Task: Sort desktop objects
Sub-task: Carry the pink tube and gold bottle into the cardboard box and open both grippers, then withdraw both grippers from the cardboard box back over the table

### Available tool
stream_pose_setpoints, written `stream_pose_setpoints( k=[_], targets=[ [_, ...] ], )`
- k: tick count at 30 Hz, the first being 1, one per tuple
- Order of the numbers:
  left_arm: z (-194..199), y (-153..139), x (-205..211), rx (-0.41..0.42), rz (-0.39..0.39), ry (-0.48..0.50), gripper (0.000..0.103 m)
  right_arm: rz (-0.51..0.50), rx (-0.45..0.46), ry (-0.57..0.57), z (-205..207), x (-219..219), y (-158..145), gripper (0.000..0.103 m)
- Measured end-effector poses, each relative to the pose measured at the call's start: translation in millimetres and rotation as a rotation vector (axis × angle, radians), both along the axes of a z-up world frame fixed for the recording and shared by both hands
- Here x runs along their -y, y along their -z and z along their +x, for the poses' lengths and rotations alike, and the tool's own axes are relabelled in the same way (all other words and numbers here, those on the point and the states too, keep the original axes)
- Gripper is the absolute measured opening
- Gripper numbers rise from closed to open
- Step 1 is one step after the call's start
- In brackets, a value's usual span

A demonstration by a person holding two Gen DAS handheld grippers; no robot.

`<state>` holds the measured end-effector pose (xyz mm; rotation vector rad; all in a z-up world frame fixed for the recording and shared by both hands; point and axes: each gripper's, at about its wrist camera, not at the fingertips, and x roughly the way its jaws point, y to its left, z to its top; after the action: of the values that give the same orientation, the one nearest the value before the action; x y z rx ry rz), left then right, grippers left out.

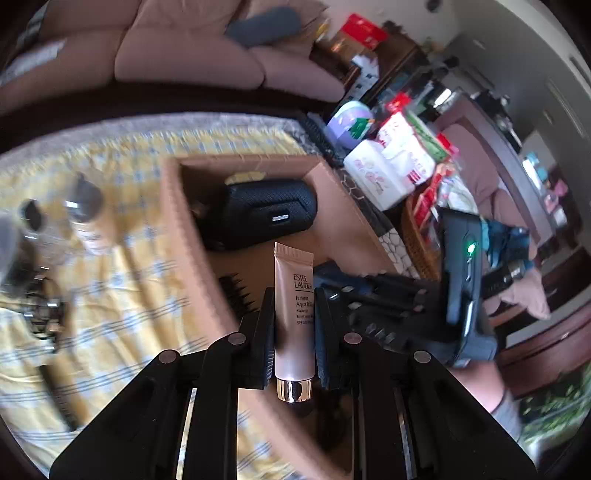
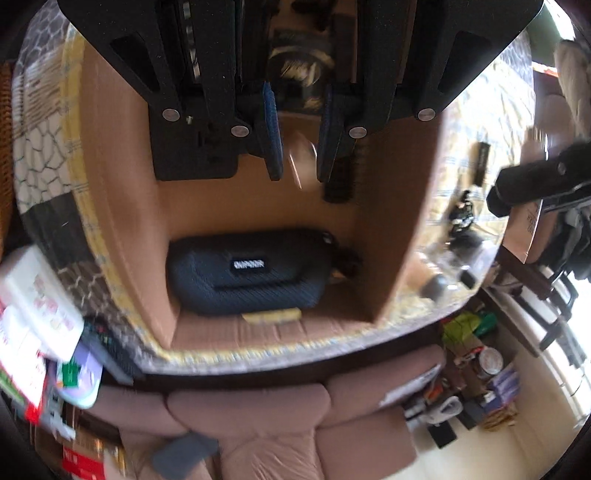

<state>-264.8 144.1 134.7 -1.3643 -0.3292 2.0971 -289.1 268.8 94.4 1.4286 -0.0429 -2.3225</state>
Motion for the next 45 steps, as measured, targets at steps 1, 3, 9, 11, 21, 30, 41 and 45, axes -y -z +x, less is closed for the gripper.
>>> stream_pose_setpoints(
  k=[1, 3, 9, 11, 21, 30, 41, 45],
  targets=[
    [-8.7, 6.8, -9.2, 0.022, -0.001, -0.008, 0.017, -0.002, 0.01, 0.004, -3.4, -2.0, 4.5, 0.018],
    [-20.1, 20.0, -19.7, 0.049, -0.008, -0.018, 0.017, -0.01, 0.019, 0.007, -8.4, -7.1, 11.8, 0.018],
    [-36.4, 48.5, -49.5, 0.089, -0.057, -0.021, 0.017, -0.061, -0.018, 0.006, 3.7, -25.5, -2.1, 0.021],
    [-36.6, 56.0, -60.4, 0.111, -0.067, -0.013, 0.016, -0.072, -0.033, 0.006, 9.0, -29.7, -10.5, 0.021],
    [-27.0, 61.0, -66.5, 0.128, -0.107, -0.07, 0.033, -0.052, -0.054, 0.015, 31.9, -46.7, -23.3, 0.027],
    [17.8, -6.7, 3.1, -0.037, -0.119, -0.09, 0.063, -0.066, -0.084, 0.017, 62.4, -38.4, -47.6, 0.044],
    [89.5, -37.2, 131.6, -0.153, -0.179, -0.206, 0.103, -0.09, -0.143, -0.056, 114.0, 31.9, -82.6, 0.089],
    [108.5, -23.6, 163.8, -0.129, -0.209, -0.223, 0.103, -0.158, -0.14, -0.08, 130.0, 55.5, -86.8, 0.091]
  ],
)
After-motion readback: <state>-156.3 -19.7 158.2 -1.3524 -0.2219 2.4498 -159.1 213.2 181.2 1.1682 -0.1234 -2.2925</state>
